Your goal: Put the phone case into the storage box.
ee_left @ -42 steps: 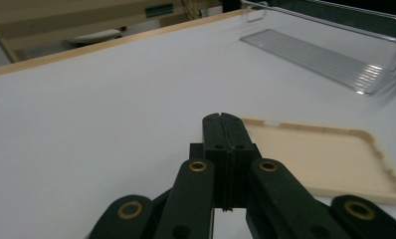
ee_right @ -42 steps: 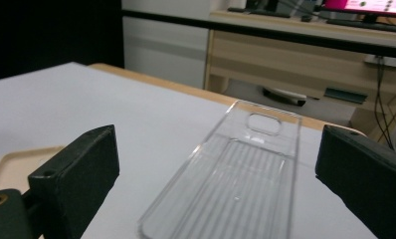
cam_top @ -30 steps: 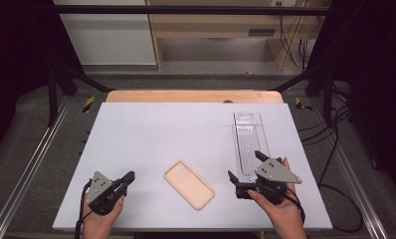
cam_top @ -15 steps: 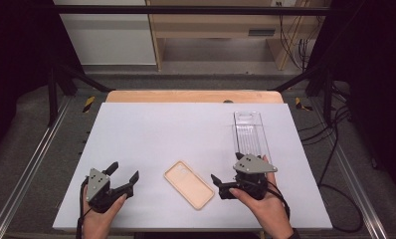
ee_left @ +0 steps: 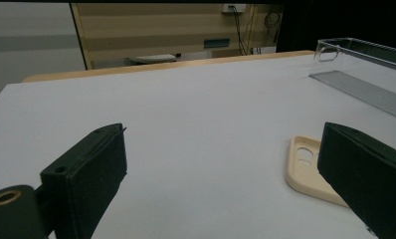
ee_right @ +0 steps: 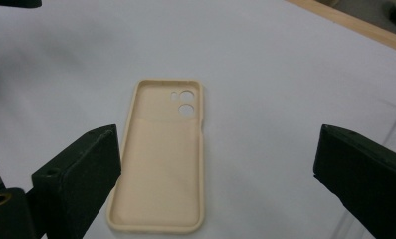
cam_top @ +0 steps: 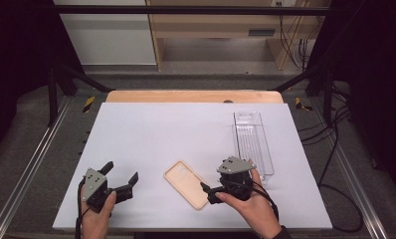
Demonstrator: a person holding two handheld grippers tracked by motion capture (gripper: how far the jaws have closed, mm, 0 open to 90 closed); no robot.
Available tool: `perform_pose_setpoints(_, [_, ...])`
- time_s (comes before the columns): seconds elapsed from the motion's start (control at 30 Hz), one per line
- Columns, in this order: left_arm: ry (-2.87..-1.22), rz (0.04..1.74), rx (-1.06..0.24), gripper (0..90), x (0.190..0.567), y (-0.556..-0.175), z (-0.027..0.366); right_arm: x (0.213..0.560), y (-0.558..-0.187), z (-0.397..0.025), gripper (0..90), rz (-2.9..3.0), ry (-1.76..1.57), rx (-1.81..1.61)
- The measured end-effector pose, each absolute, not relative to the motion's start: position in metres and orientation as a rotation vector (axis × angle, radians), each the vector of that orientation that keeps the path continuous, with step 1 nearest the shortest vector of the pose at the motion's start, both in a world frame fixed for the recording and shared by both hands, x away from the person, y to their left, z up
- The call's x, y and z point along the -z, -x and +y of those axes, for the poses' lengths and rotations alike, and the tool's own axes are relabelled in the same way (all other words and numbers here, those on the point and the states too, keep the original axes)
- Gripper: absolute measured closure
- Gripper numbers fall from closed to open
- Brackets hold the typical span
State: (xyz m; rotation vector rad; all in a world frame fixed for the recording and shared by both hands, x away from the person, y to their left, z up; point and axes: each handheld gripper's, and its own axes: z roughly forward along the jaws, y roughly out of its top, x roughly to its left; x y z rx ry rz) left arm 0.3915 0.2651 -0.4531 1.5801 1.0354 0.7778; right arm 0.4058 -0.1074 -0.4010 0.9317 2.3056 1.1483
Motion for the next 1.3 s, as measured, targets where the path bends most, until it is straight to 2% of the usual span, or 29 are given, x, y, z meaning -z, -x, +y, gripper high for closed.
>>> perform_pose_setpoints(1.3, [-1.595, 0.997, -0.763, 4.5, 0.453, -0.390, 0.266, 0.469, -0.417, -0.063, 6.0, 2.537, -1.019, -0.954])
